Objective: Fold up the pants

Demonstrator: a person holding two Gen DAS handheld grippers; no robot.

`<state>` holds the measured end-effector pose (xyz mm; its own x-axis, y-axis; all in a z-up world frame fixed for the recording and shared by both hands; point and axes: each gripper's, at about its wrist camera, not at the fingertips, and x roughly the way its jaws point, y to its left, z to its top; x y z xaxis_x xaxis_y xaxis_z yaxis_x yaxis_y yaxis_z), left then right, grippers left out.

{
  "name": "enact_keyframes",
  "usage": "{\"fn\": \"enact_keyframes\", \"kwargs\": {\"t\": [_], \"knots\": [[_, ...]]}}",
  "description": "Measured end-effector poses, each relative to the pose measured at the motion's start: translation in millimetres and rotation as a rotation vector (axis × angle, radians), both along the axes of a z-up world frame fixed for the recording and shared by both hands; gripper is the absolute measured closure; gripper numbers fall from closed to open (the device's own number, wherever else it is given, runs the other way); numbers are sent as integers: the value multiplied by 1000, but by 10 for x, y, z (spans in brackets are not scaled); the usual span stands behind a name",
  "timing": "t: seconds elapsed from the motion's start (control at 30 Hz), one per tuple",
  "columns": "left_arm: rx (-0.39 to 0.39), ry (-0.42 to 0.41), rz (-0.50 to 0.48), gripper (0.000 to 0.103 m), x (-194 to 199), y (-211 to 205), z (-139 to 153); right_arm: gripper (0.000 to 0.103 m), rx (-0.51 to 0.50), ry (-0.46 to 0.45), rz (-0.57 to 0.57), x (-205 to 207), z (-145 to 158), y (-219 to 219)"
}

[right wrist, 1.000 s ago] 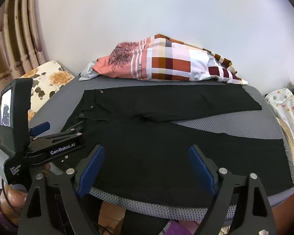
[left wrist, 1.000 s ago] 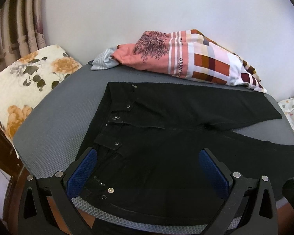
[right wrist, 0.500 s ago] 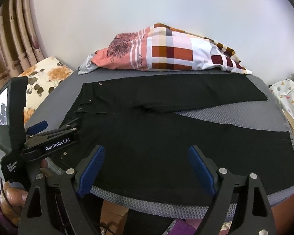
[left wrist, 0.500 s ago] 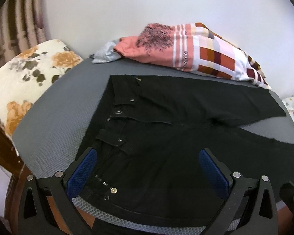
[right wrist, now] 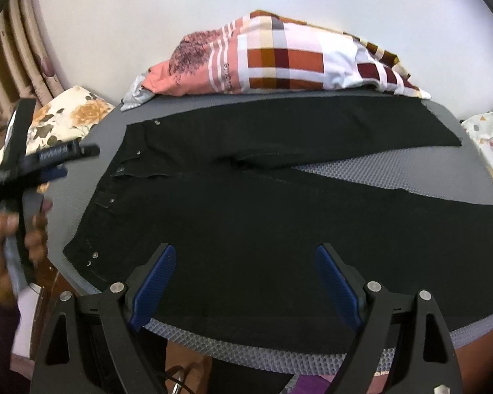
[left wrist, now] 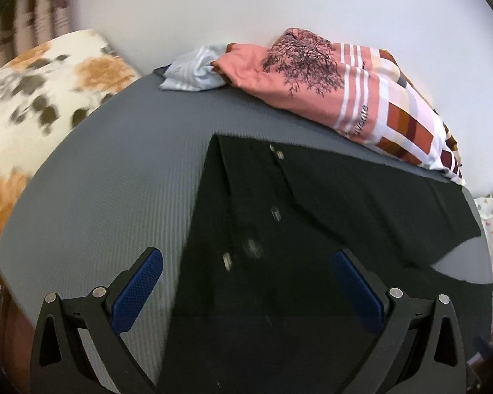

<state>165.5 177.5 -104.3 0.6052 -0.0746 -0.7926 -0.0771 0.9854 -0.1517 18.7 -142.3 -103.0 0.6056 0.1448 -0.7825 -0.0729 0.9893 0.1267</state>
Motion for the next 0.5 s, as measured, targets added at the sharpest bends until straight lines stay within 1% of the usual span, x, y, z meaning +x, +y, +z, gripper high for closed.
{"fn": "enact_keyframes", "kwargs": {"t": [0.07,0.1,0.13,0.2,0.23,0.3,0.37,0.4,0.47,0.5], "knots": [[-9,-24,-28,3,253,117,-52,18,0,20,0,68,-65,-4],[-16,-42,-38,7,375,178,-73,18,-1,27,-1,92,-90,-12],[-20,-67,-47,9,506,249,-97,18,-2,36,-3,123,-122,-16],[-45,-82,-78,12,743,337,-152,18,-5,55,-7,180,-187,-32],[-63,-76,-116,15,893,367,-195,18,-6,65,-11,209,-224,-46],[-49,-45,-166,32,1172,390,-279,18,-8,87,-20,262,-292,-69],[-18,-2,-176,38,1405,424,-369,18,-10,109,-28,313,-357,-92],[-25,10,-184,41,1493,448,-401,18,-11,118,-32,337,-385,-101],[-53,31,-192,43,1651,519,-482,18,-16,129,-40,377,-425,-113],[-33,19,-219,43,1716,543,-511,18,-19,133,-42,395,-439,-117]]}}
